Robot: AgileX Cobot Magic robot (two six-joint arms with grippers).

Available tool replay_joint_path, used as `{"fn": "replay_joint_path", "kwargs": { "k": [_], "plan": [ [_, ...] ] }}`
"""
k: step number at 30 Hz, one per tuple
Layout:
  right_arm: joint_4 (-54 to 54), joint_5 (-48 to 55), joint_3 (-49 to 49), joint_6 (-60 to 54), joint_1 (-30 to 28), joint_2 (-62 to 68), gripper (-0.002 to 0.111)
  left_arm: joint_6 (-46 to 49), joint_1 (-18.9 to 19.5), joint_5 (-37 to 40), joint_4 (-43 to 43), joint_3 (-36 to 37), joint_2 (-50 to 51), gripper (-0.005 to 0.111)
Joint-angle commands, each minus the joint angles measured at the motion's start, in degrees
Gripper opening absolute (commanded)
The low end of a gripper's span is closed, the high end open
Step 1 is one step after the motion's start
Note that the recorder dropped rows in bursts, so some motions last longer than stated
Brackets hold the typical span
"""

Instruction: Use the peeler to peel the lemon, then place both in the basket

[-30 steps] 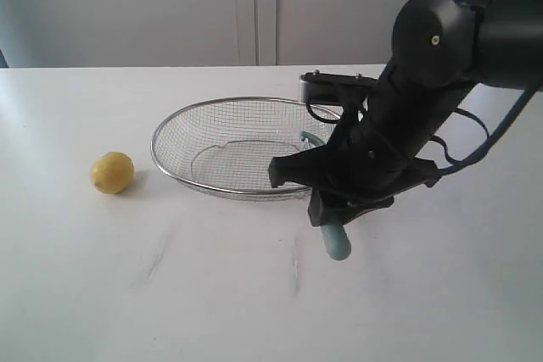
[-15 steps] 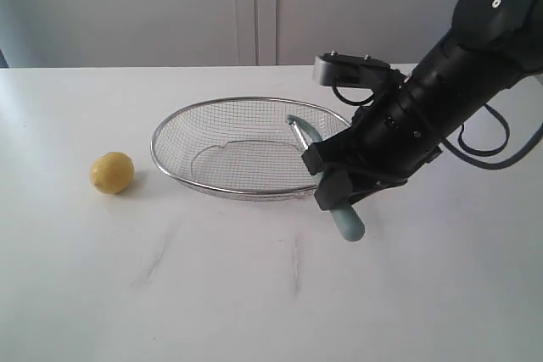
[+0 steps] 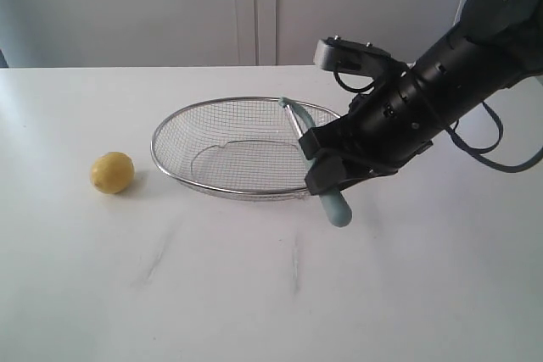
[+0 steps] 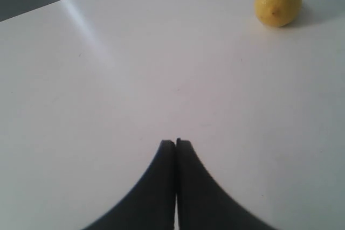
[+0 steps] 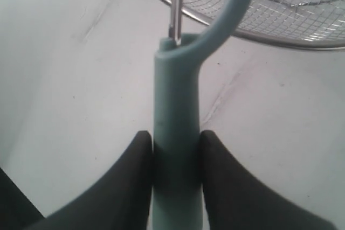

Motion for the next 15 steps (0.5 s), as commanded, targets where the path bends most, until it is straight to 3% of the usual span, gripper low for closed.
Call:
{"fn": "replay_joint_path", "kwargs": {
  "k": [1,15],
  "plan": [
    [0.53,-0.96,-0.38,-0.63,-0.49,-0.69,0.000,-0.04,-0.15,0.06,0.01,0.27,-0.25,0.000],
    [0.41,-0.43,-0.38,-0.63,-0.49,-0.69,0.000,-0.04,-0.15,-0.06,0.26,0.27,-0.25,0.000]
  ]
}}
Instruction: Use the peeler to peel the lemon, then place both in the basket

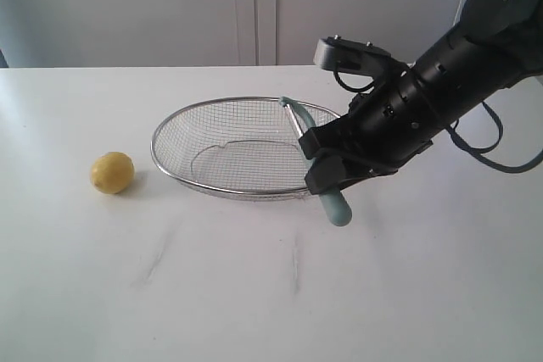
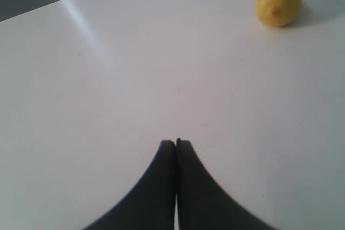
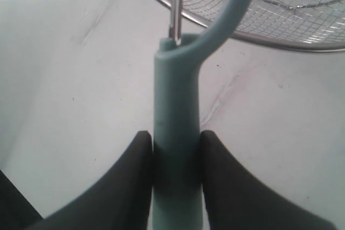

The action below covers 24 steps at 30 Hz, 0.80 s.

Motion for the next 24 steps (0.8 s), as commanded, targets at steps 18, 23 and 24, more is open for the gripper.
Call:
{"fn": "replay_joint_path", "kwargs": {
  "k": [18,23,24],
  "plan": [
    [0.41,-0.34,-0.38,-0.63,-0.49,-0.69,0.000,-1.61,-0.15,-15.55,-0.52,0.27,-0.25,0.000],
    [0.41,-0.34,-0.38,-0.63,-0.49,-0.69,0.000,-2.80,-0.15,-15.41,-0.52,0.27,-0.25,0.000],
    [0.41,-0.34,-0.38,-0.63,-0.49,-0.69,0.000,-4.13,-0.15,-15.28,-0.52,0.27,-0.25,0.000]
  ]
}}
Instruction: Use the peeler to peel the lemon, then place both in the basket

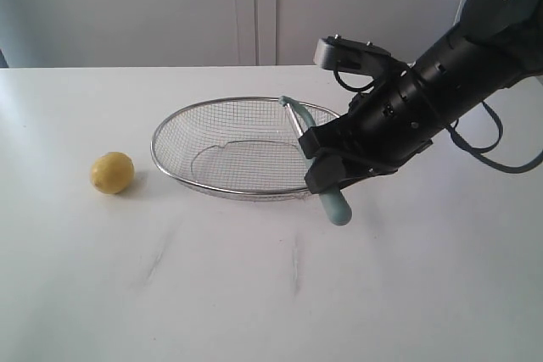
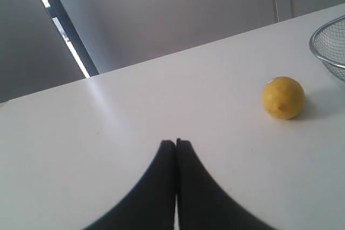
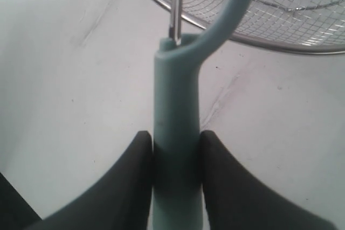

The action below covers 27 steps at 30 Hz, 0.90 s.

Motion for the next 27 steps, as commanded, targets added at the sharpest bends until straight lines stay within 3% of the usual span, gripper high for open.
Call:
{"fn": "replay_joint_path", "kwargs": {
  "k": [1,14,17,22,27],
  "plan": [
    [0.41,-0.10,-0.38,-0.63,-0.49,-0.69,0.000,-3.65,-0.15,-0.16,-0.17,0.27,-0.25,0.000],
    [0.41,-0.22,-0.38,-0.79,-0.49,-0.69,0.000,-11.07,-0.15,5.62,-2.73,-1.05,0.83,0.000],
    [0.41,-0.09,-0.38,-0.79,-0.49,-0.69,0.000,-11.28,-0.15,9.48,-4.86,-4.61,3.67,0.000],
    [0.41,-0.09,-0.38,-0.79,-0.49,-0.69,0.000,-12.04,-0.15,24.18,-6.04,-14.97,9.17,0.000],
    [0.41,-0.18,-0.38,-0.79,-0.49,-0.69,0.000,-12.04,-0.15,29.24,-5.66,-23.41,14.15,0.000]
  ]
}}
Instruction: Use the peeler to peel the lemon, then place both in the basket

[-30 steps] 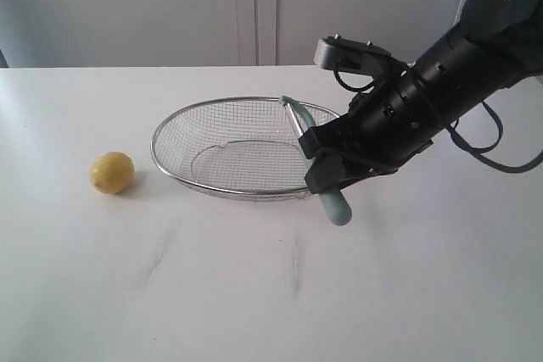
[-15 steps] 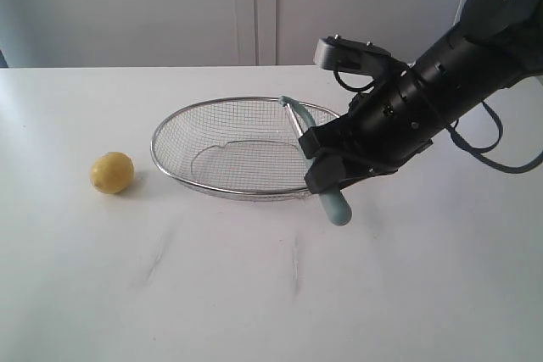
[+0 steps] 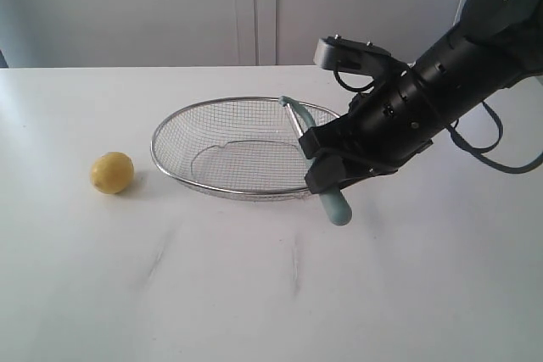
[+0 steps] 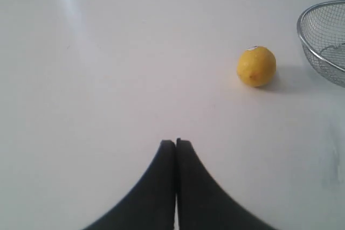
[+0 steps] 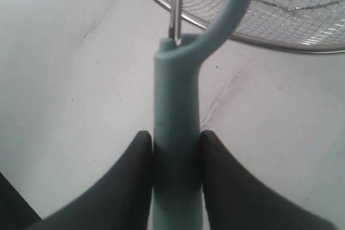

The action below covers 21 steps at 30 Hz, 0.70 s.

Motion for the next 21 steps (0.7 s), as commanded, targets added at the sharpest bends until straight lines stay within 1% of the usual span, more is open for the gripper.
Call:
{"fn": "replay_joint_path", "kwargs": {
  "k": [1,4,9,17,21],
  "plan": [
    [0.41,-0.18,-0.38,-0.68,-0.49,-0.69,0.000,-0.43,-0.15,6.09,-0.39,-7.03,4.43,0.000],
    [0.41,-0.18,-0.38,-0.68,-0.49,-0.69,0.000,-0.43,-0.15,11.04,-0.39,-11.05,8.84,0.000],
    [0.41,-0.18,-0.38,-0.68,-0.49,-0.69,0.000,-0.43,-0.15,14.79,-0.39,-15.73,16.20,0.000],
    [0.41,-0.41,-0.38,-0.68,-0.49,-0.69,0.000,4.36,-0.15,19.30,-0.39,-22.66,31.57,0.000],
    [0.41,-0.26,-0.38,-0.68,-0.49,-0.69,0.000,6.64,-0.15,19.17,-0.39,-25.65,39.98,0.000]
  ]
}}
